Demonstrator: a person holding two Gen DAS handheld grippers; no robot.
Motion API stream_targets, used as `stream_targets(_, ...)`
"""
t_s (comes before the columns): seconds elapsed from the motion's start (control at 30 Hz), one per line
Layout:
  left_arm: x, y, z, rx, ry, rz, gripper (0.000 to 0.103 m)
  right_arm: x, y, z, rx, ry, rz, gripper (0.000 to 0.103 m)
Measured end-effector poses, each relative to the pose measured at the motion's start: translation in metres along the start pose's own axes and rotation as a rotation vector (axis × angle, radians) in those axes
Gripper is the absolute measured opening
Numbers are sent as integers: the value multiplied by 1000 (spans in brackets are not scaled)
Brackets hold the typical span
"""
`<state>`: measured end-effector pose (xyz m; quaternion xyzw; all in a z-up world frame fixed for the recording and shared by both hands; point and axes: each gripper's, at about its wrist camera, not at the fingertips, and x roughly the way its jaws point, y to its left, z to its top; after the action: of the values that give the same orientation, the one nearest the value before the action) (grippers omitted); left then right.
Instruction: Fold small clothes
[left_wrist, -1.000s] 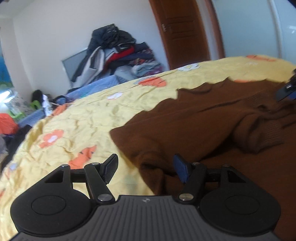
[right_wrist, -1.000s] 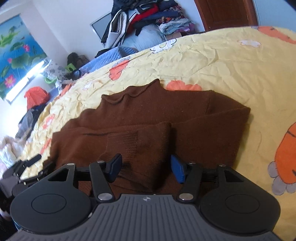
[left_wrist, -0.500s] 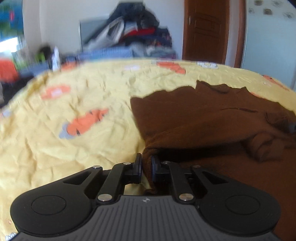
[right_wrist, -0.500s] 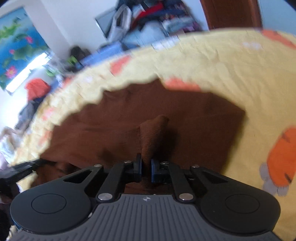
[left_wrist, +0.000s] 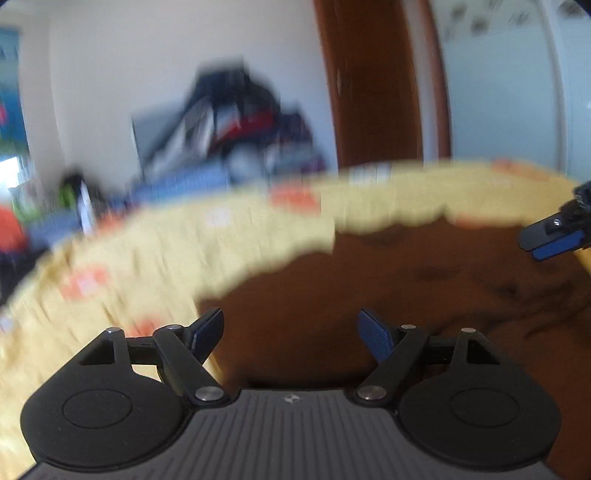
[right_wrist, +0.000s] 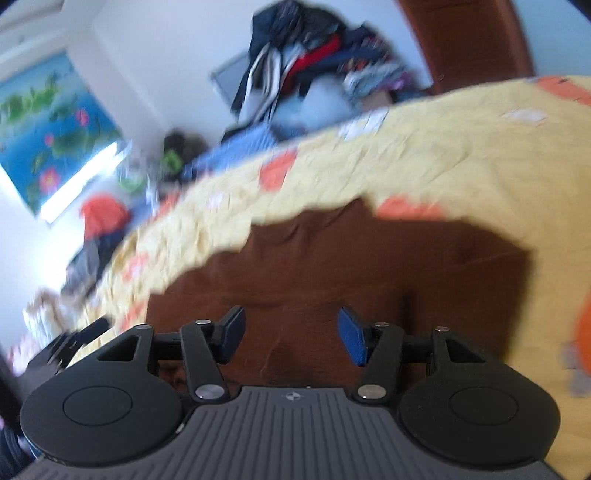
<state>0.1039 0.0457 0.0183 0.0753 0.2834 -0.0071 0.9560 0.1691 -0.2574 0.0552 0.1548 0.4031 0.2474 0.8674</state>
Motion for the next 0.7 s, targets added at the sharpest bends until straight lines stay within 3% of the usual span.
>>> stream_targets(0.03, 13, 2, -4, -14, 66, -28, 80, 12, 1, -4, -10, 41, -32, 59)
stream_targets(0.07, 22, 8, -12, -51, 81, -59, 81, 20, 1, -10, -31, 61, -50, 59)
stream_targets(0.13, 24, 22, -14, -110, 73, -91, 82, 17, 5, -23, -140, 2, -40, 62)
stream_targets(0.23, 21, 24, -11, -78, 78, -73, 83, 12, 14, -29, -240, -5, -78, 62)
stream_targets(0.3, 0, 32, -13, -118, 64, -51, 81, -4, 17, -27, -180, 7, -103, 67)
stream_targets(0.37, -31, 50, -24, -170, 23, -96, 81, -40, 14, -33, -110, -13, -54, 71)
stream_targets(0.47, -79, 82, -56, -241, 21, -140, 82, -103, -1, -65, -21, -77, 2, 98)
stream_targets(0.57, -111, 114, -101, -336, 97, -204, 82, -153, -32, -112, 130, -50, 9, 97)
stream_targets(0.63, -126, 134, -128, -439, 146, -298, 82, -175, -54, -146, 256, -1, 5, 92)
stream_targets(0.7, -142, 147, -146, -539, 142, -414, 82, -192, -61, -173, 311, -4, 51, 87)
